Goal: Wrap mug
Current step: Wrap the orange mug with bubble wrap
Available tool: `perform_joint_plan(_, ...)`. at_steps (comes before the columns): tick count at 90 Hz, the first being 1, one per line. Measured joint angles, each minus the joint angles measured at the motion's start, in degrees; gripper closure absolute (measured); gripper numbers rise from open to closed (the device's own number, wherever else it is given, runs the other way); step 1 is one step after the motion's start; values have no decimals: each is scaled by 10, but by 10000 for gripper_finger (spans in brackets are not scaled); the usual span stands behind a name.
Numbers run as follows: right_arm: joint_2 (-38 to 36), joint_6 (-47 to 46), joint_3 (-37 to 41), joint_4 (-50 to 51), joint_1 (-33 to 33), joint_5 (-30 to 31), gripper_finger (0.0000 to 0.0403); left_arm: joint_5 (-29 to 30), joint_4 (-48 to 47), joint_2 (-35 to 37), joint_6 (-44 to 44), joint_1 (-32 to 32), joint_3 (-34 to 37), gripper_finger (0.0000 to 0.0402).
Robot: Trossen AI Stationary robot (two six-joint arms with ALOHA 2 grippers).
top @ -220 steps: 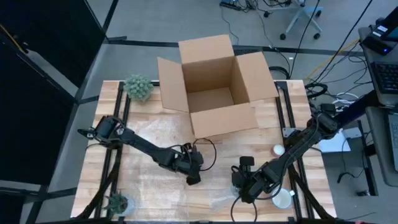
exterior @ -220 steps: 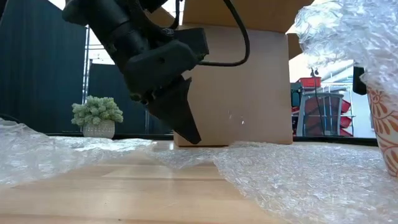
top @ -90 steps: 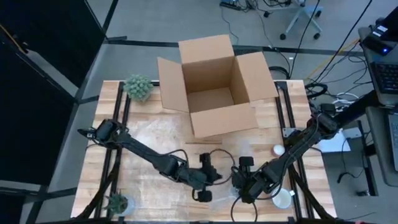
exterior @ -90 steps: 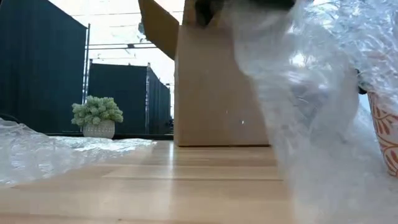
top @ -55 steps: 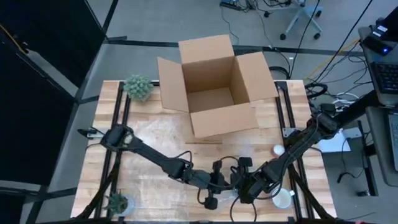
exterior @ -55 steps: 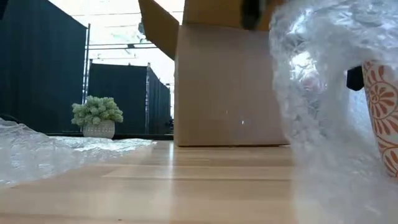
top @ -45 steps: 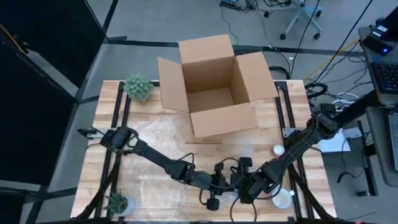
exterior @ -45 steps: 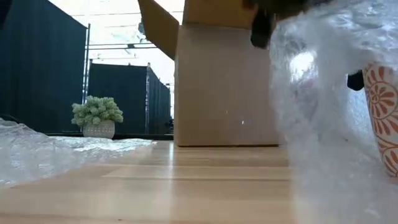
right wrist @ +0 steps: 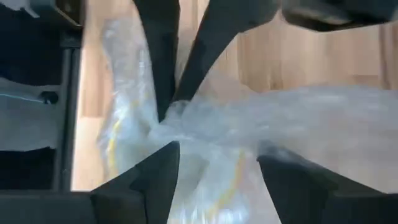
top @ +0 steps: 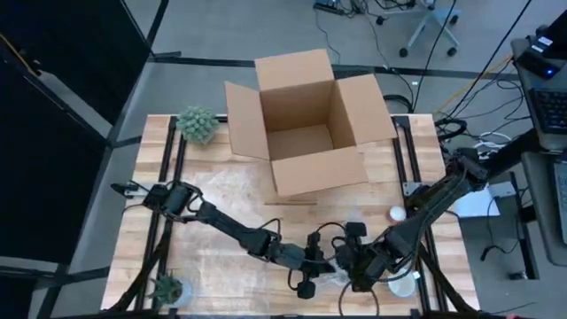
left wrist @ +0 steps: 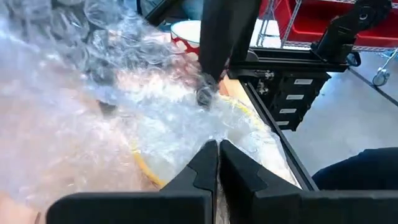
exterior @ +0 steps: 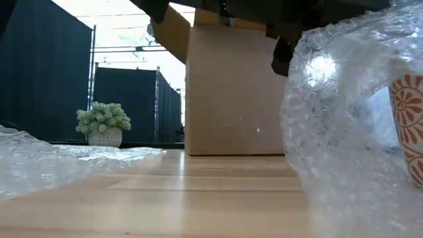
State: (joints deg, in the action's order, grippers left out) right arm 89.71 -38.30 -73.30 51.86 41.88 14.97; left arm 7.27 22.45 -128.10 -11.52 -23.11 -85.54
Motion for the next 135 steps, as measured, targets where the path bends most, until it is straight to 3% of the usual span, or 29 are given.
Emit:
perform_joint_plan(17, -24, -36, -42, 68, 14, -2, 198, 0, 1, -1, 0, 0, 0, 401)
perform_joint_plan(53, -58, -63, -48, 87, 47, -31, 198, 0, 4, -1, -1, 0, 0, 401)
perform_joint_plan(69, -64, -17, -48, 88, 51, 54, 198, 0, 5, -1, -1, 0, 1, 401)
perform_joint_plan(92, -61, 89, -44, 89, 44, 118, 198, 0, 9, -1, -1, 1, 1, 401)
perform_joint_plan(108, -54, 155, -9, 95, 33, 119, 198, 0, 11, -2, -1, 1, 1, 401)
perform_joint_plan(135, -55, 119, -3, 75, 31, 118, 198, 0, 11, -2, -1, 1, 1, 401)
